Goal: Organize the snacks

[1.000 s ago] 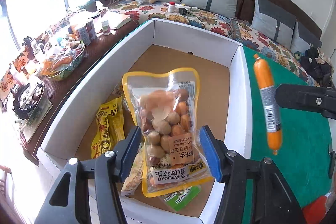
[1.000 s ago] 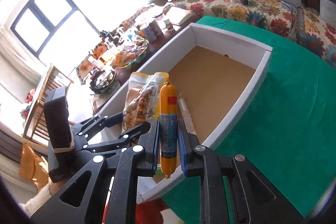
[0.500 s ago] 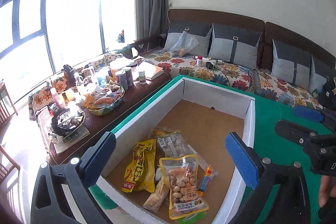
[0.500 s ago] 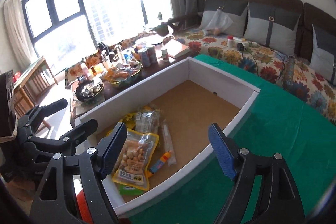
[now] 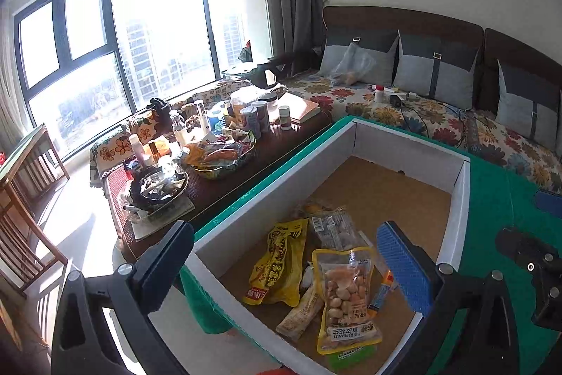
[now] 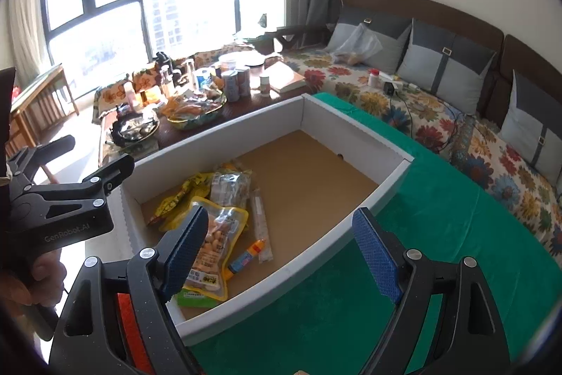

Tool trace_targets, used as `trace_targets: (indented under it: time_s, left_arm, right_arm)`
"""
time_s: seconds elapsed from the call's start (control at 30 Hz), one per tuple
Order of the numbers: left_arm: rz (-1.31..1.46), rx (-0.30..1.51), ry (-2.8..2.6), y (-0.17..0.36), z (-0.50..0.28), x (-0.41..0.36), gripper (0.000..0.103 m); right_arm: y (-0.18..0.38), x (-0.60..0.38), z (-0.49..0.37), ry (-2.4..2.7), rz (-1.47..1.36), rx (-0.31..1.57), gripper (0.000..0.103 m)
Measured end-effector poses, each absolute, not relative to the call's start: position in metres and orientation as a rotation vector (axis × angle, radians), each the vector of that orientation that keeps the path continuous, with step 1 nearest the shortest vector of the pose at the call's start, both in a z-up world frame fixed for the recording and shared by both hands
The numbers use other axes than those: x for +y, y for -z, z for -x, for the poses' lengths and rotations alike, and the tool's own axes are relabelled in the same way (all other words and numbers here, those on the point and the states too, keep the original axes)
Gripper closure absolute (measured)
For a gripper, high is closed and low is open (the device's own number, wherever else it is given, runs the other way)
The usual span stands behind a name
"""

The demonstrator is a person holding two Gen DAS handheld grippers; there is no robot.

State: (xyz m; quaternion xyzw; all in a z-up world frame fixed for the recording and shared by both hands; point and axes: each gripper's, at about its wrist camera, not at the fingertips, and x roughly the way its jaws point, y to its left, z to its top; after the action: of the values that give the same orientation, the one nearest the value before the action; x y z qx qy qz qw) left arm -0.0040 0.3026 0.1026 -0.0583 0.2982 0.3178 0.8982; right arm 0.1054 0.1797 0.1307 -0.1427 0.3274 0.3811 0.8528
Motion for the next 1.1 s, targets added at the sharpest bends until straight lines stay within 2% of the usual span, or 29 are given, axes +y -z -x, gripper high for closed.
trace_targets:
  time_s: [1.1]
  left_arm:
    - [0.124,0.703,-0.673,-0.096,0.007,0.315,0.0]
  right_arm:
    - [-0.118,0.213,-0.11,-0.792,0.342,0.758,0.016]
